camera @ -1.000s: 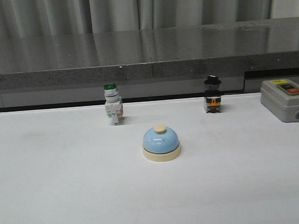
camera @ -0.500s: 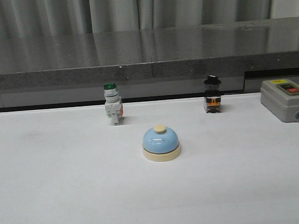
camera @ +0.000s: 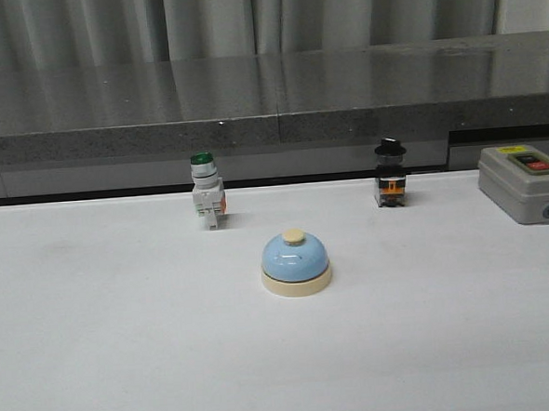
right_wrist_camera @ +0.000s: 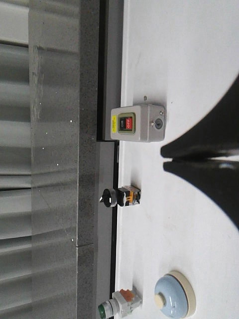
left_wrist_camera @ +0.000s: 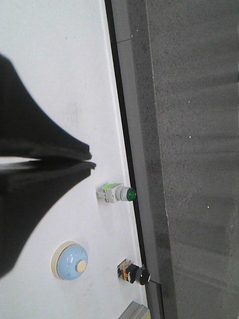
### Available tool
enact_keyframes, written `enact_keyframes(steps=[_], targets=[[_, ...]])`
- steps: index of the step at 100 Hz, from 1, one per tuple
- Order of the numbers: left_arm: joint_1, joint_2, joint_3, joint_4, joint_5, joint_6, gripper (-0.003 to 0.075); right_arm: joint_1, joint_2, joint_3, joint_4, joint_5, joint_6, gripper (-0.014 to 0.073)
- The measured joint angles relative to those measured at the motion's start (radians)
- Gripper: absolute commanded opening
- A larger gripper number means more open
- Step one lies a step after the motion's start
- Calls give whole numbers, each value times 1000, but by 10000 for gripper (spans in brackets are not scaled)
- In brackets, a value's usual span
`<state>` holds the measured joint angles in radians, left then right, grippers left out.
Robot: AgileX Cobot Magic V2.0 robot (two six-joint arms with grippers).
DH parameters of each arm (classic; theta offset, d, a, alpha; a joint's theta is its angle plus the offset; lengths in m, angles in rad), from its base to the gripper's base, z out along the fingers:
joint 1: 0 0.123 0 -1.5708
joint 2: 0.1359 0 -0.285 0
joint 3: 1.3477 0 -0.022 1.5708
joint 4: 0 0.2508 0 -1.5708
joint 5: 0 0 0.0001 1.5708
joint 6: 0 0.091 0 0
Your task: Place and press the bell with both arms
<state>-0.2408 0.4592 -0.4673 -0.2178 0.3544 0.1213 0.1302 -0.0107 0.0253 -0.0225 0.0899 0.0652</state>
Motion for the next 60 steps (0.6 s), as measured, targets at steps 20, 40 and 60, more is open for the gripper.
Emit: enact_keyframes(steps=[20, 40, 60], targets=[[0, 0, 4, 0, -53, 0, -20, 0, 0, 0, 0, 0, 0, -60], [0, -35, 87, 61, -221, 0, -20, 0, 0, 0, 0, 0, 0, -60], [21, -139, 209, 153, -319, -59, -20, 0, 0, 0, 0, 0, 0, -60]])
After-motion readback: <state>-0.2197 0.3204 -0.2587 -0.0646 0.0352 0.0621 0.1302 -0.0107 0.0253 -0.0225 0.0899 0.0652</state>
